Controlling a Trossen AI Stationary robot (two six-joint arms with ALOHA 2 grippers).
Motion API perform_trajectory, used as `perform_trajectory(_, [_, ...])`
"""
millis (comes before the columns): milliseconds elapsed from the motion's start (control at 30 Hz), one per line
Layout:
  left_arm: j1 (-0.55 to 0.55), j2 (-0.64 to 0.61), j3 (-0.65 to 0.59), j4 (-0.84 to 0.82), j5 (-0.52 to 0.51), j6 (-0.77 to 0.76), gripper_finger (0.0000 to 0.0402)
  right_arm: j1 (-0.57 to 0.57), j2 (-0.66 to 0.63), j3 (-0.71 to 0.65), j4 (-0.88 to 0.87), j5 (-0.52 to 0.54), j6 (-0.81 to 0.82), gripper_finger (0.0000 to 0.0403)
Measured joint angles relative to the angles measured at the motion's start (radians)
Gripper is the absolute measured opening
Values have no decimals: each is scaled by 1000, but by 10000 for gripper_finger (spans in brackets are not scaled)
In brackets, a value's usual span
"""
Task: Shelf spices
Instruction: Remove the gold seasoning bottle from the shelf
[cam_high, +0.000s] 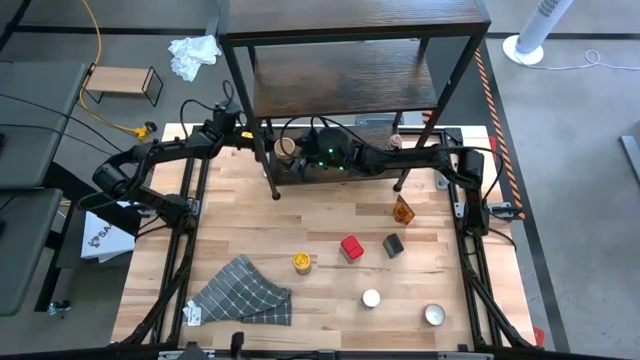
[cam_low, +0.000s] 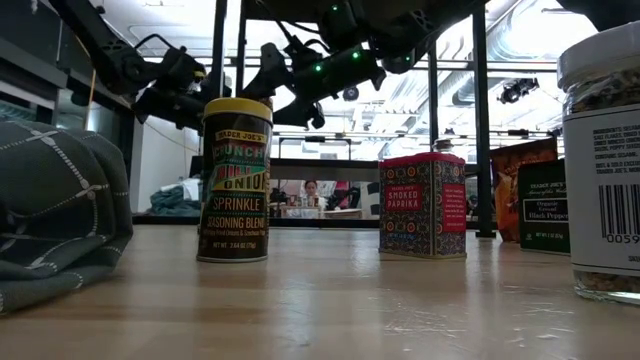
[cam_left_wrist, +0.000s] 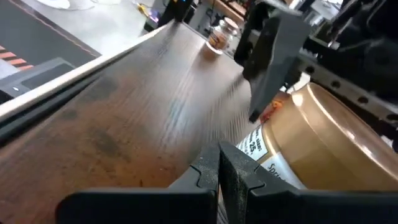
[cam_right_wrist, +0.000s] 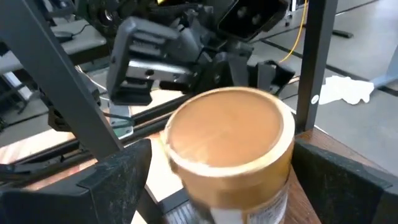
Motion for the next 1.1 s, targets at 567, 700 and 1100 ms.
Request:
perform_trajectory(567, [57,-37,-1,59,-8,-10,0,0,-18,-1,-23,-30,-105,253])
perform_trajectory(700, [129,-102,-1,25,-8,-11,0,-1,-87,-1,-164,-23,-146,253])
perform_trajectory(1100, [166,-370,-1,-239,23,42,0,218,-327,1,-537,101,69,253])
